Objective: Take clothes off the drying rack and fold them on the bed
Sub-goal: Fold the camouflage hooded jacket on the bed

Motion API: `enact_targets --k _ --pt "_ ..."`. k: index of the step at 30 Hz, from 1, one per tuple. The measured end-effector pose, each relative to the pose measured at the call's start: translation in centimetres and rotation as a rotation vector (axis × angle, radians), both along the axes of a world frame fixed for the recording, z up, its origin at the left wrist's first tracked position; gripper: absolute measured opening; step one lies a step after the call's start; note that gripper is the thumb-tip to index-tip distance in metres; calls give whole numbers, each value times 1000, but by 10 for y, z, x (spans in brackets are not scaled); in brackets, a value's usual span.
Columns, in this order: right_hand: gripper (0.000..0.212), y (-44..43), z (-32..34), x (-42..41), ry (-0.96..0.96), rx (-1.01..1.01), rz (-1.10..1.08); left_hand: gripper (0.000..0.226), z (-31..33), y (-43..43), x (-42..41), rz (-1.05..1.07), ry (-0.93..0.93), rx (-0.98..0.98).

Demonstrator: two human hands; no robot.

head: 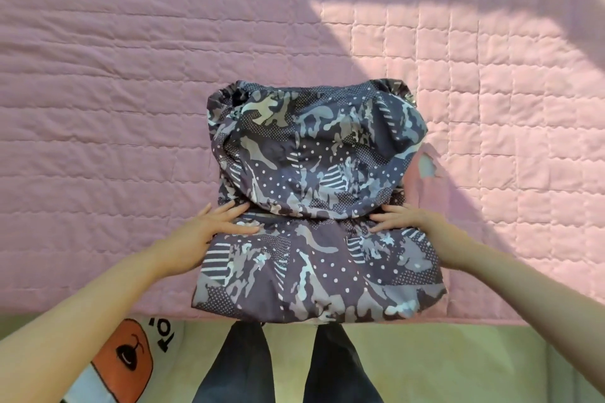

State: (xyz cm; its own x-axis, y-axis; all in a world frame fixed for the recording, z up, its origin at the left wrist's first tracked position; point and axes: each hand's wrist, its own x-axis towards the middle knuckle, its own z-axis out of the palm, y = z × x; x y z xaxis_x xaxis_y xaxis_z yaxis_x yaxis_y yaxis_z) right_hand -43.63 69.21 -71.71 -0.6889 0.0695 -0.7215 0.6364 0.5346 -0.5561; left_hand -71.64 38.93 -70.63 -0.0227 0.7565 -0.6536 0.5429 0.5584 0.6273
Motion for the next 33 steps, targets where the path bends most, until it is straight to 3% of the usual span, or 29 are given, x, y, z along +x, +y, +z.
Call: enact_targets --k 3,4,5,6,7,8,9,12,14,17,20,23,25,29,33 --pt "11 16 30 -5 48 -191 -332 45 40 11 -11 262 -173 -202" --pt "7 23 36 -9 73 -200 -483 55 41 15 -18 447 -163 -222" --pt "13 28 40 -9 80 -205 -606 75 42 20 -24 589 -155 -235" --pt "27 31 34 -19 99 -232 -714 81 44 27 -26 679 -110 -260" --pt "45 32 30 -27 129 -231 -798 59 59 44 -22 785 -67 -210" --pt "59 31 26 -38 126 -209 -885 24 62 59 -19 928 -51 -185" --pt "62 28 19 -50 137 -156 -969 11 47 69 -19 1061 -48 -130" --pt "42 15 1 -79 186 152 -1073 36 14 98 -22 1280 -52 -47" --pt "61 8 -12 -90 184 231 -1133 67 -8 105 -23 1337 8 -72" --pt "73 -2 -14 -97 136 380 -1133 62 -22 108 -14 1301 211 -142" --pt "66 -6 -1 -103 303 805 -798 57 -13 107 -4 1166 654 -20" --pt "54 -16 2 -124 540 944 -386 59 -5 129 10 691 783 418" --pt "51 -33 -6 -138 573 913 -175 54 -15 147 27 347 754 520" --pt "52 -35 -44 -138 388 908 29 56 -63 141 20 186 864 246" --pt "57 -6 -74 -125 198 911 -88 63 -92 130 -2 257 898 93"
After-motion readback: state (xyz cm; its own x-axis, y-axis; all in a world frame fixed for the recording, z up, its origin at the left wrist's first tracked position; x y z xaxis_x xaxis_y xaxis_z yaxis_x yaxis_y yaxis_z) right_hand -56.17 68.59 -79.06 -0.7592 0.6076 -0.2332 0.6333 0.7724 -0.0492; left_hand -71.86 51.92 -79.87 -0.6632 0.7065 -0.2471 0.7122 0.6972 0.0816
